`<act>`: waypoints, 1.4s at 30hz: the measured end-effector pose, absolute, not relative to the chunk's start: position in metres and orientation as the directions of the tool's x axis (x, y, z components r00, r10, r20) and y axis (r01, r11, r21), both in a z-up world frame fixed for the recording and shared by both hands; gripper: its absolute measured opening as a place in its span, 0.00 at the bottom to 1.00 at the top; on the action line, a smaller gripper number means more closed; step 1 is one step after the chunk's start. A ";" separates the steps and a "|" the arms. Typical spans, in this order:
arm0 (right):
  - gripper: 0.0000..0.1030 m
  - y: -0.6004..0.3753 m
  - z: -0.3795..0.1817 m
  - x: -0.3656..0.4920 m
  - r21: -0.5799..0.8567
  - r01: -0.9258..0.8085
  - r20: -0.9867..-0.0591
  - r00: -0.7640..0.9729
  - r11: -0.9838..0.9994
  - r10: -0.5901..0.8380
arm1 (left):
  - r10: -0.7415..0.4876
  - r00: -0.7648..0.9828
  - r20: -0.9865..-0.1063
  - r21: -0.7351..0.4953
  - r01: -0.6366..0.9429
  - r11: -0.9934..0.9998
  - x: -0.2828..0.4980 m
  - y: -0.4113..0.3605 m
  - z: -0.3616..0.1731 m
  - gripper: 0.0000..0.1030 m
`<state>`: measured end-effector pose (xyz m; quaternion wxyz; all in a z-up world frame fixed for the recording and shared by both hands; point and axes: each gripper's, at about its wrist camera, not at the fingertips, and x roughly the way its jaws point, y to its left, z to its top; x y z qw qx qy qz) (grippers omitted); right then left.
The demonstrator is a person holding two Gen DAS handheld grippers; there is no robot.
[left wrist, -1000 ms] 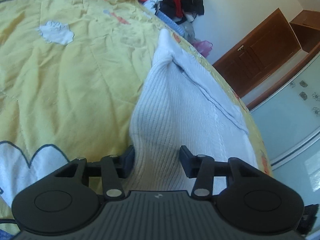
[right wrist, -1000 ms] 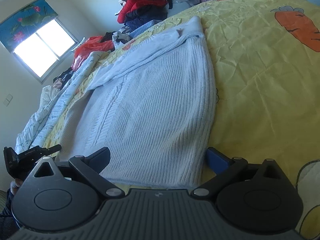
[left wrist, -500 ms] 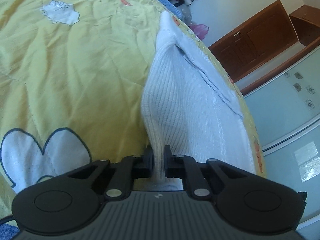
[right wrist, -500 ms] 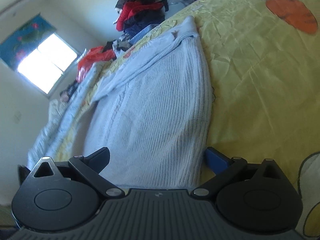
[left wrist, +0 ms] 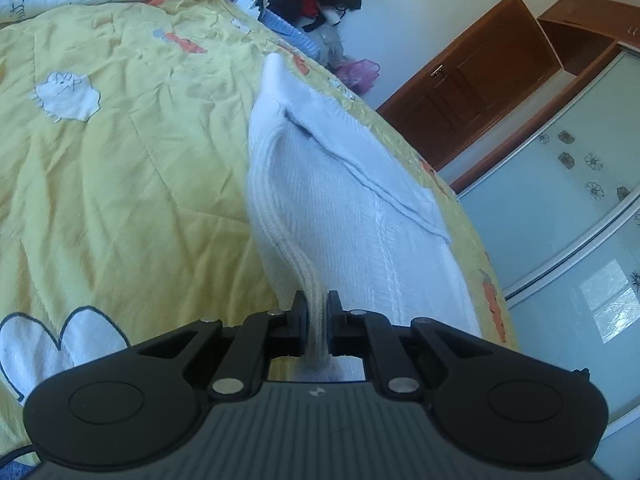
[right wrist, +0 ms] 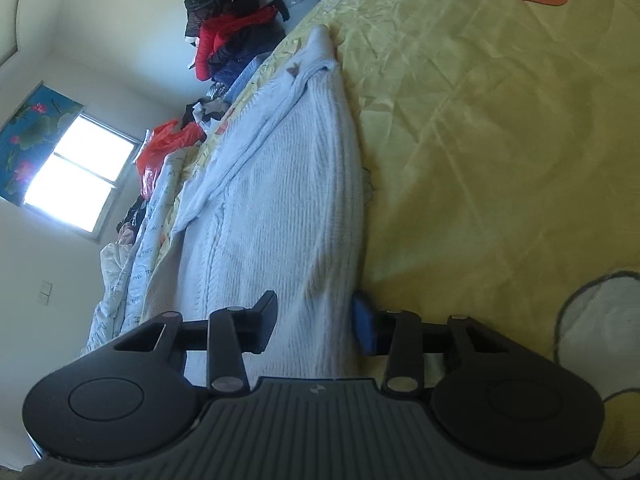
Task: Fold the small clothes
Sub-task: 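Lift the cardigan edge with the left gripper while the right gripper grasps the cardigan, then hold the cardigan with both grippers and fold it over lengthwise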
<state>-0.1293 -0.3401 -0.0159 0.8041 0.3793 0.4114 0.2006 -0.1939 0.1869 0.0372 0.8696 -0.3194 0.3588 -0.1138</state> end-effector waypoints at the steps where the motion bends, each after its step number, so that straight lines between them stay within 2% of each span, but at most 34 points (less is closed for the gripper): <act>1: 0.47 -0.343 -0.016 -0.130 0.775 -0.003 -0.509 0.589 0.631 0.628 | -0.427 0.714 -0.554 -0.638 -0.035 0.769 -0.193 0.187 0.036 0.08; 5: 0.58 -0.358 -0.015 -0.123 0.784 0.033 -0.495 0.637 0.620 0.592 | -0.422 0.703 -0.572 -0.635 -0.054 0.770 -0.192 0.186 0.028 0.08; 15: 0.61 -0.329 -0.018 -0.099 0.784 -0.059 -0.476 0.581 0.618 0.660 | -0.425 0.695 -0.580 -0.640 -0.066 0.766 -0.191 0.186 0.022 0.08; 16: 0.60 -0.325 -0.018 -0.101 0.787 -0.080 -0.475 0.555 0.612 0.683 | -0.425 0.695 -0.580 -0.642 -0.068 0.764 -0.192 0.187 0.021 0.08; 18: 0.48 -0.323 -0.020 -0.109 0.784 -0.093 -0.481 0.533 0.613 0.696 | -0.424 0.695 -0.581 -0.645 -0.074 0.761 -0.192 0.188 0.020 0.08; 19: 0.28 -0.325 -0.022 -0.113 0.785 -0.080 -0.488 0.531 0.615 0.693 | -0.425 0.695 -0.580 -0.647 -0.076 0.759 -0.192 0.189 0.019 0.08; 20: 0.13 -0.329 -0.026 -0.116 0.789 -0.060 -0.493 0.533 0.612 0.688 | -0.425 0.696 -0.579 -0.648 -0.076 0.758 -0.194 0.188 0.019 0.08; 25: 0.14 -0.337 -0.029 -0.126 0.832 -0.063 -0.423 0.570 0.551 0.704 | -0.438 0.704 -0.559 -0.646 -0.039 0.763 -0.191 0.183 0.026 0.08; 33: 0.14 -0.332 0.028 -0.090 0.876 -0.220 -0.223 0.605 0.430 0.764 | -0.449 0.740 -0.502 -0.667 0.000 0.745 -0.165 0.194 0.061 0.08; 37: 0.14 -0.321 0.046 -0.070 0.871 -0.269 -0.202 0.567 0.411 0.799 | -0.454 0.762 -0.462 -0.662 0.044 0.748 -0.154 0.195 0.081 0.08; 42: 0.14 -0.321 0.048 -0.067 0.881 -0.264 -0.188 0.563 0.391 0.805 | -0.453 0.725 -0.519 -0.632 0.032 0.774 -0.135 0.191 0.077 0.08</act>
